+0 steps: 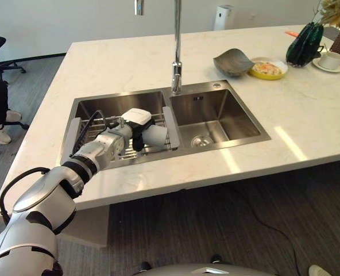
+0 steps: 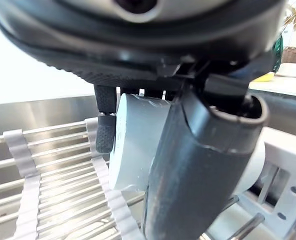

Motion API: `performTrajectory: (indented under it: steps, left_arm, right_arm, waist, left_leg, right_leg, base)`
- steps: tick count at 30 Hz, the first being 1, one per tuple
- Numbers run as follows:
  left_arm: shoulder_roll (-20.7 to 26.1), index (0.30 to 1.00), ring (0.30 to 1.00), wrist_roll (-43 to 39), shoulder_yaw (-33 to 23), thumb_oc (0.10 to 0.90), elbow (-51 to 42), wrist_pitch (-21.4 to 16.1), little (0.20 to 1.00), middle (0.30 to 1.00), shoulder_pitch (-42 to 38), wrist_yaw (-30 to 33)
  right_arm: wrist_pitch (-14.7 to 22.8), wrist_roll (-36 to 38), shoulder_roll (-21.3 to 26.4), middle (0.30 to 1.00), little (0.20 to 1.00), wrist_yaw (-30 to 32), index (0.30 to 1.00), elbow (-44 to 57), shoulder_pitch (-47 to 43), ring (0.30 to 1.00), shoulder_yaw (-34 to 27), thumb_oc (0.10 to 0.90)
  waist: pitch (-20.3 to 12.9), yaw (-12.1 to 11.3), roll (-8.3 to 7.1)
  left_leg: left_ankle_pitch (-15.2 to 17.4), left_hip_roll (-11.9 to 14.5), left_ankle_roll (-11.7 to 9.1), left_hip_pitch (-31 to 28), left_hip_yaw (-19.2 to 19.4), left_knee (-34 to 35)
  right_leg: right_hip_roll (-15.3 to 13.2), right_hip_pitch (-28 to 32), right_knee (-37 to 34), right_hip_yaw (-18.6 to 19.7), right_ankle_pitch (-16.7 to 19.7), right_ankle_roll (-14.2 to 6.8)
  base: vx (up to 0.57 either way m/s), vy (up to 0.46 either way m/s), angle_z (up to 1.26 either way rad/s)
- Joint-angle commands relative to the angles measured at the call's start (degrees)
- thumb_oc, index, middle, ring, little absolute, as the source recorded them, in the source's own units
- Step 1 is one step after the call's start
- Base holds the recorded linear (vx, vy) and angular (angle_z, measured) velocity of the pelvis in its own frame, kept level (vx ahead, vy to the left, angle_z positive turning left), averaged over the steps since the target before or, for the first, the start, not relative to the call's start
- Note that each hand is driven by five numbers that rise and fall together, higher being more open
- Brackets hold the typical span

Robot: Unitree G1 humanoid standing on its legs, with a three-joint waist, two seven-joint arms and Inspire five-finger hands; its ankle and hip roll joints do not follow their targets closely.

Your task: Place the dishes in the dishwasher.

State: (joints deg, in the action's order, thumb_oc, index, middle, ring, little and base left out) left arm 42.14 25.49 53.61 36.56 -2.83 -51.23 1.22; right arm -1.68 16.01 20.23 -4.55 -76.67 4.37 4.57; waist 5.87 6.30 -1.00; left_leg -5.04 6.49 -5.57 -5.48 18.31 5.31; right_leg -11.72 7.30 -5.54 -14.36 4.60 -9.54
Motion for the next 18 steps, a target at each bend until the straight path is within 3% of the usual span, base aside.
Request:
performTrajectory:
  steps: [1,5,8,10,15,16,18]
  left_arm:
    - [2.4,0.300,0.300,1.8,-7.3,0.400,-0.6,-0.7,0.300,0.300,-10.7,9.1]
    - [6.9,0.300,0.300,4.8,-15.2,0.400,-13.0,-1.0,0.300,0.300,-6.4,16.1]
    - [8.8,0.300,0.300,4.7,-19.7,0.400,-18.4,-1.4,0.300,0.300,-3.2,16.8]
    - [9.6,0.300,0.300,1.1,-27.8,0.400,-24.9,-2.8,0.300,0.300,2.5,18.0]
    - [4.9,0.300,0.300,-9.0,-43.7,0.400,-33.5,-5.8,0.300,0.300,14.4,19.5]
    - [4.9,0.300,0.300,-9.0,-44.2,0.400,-33.9,-5.7,0.300,0.300,14.9,19.3]
    - [0.4,0.300,0.300,-13.5,-50.2,0.400,-36.7,-7.2,0.300,0.300,20.8,19.5]
  right_arm:
    - [1.4,1.4,1.3,0.900,0.900,1.2,0.900,-0.8,-0.6,0.900,1.0,0.800]
    - [2.5,1.4,-0.6,0.900,0.900,1.7,0.900,0.8,0.8,0.900,0.8,0.800]
    - [2.7,1.5,-0.9,0.900,0.900,1.8,0.900,1.4,1.2,0.900,0.7,0.800]
    - [2.8,1.4,-1.9,0.900,0.900,1.5,0.900,2.1,1.6,0.900,0.4,0.800]
    - [2.7,0.1,-3.3,0.900,0.900,0.7,0.900,3.6,1.5,0.900,1.0,0.800]
    - [2.7,0.1,-3.1,0.900,0.900,0.7,0.900,3.6,1.5,0.900,1.2,0.800]
    - [2.5,-0.8,-3.9,0.900,0.900,0.1,0.900,4.0,1.2,0.900,1.4,0.800]
  waist:
    - [-0.4,-1.7,1.24]
    - [-0.6,-3.7,0.09]
    - [-0.8,-4.1,-0.25]
    - [-1.2,-5.5,-1.00]
    - [-0.8,-8.2,-2.42]
    - [-0.9,-8.0,-2.39]
    - [-0.6,-9.5,-3.42]
  left_leg:
    - [5.5,2.0,-2.5,-2.8,-3.4,-0.3]
    - [5.4,2.0,-2.6,-2.5,-4.9,-0.3]
    - [5.6,1.7,-2.6,-2.4,-5.6,-0.4]
    - [5.8,0.9,-2.3,-2.2,-6.8,-0.5]
    - [6.5,-1.0,-1.5,-1.6,-9.5,-0.7]
    - [6.1,-1.2,-1.4,-1.4,-9.6,-0.6]
    - [6.3,-2.4,-0.6,-0.6,-11.2,-0.5]
  right_leg:
    - [-3.2,-1.1,0.7,-6.0,0.8,-5.5]
    - [-3.5,-0.1,1.1,-7.4,0.4,-5.5]
    - [-3.9,0.5,1.3,-8.0,0.3,-5.5]
    - [-4.6,1.0,1.8,-9.0,0.4,-5.5]
    - [-6.6,1.1,4.8,-10.7,0.0,-5.5]
    - [-6.8,0.9,4.9,-10.7,0.2,-5.5]
    - [-8.1,0.0,8.1,-11.2,0.0,-5.5]
  base:
    - [-0.02,-0.016,0.07]
    - [-0.03,0.000,0.20]
    - [-0.02,0.024,0.19]
    - [-0.02,0.053,0.28]
    - [-0.03,0.070,0.27]
    - [-0.04,0.100,0.44]
    - [-0.05,0.107,0.44]
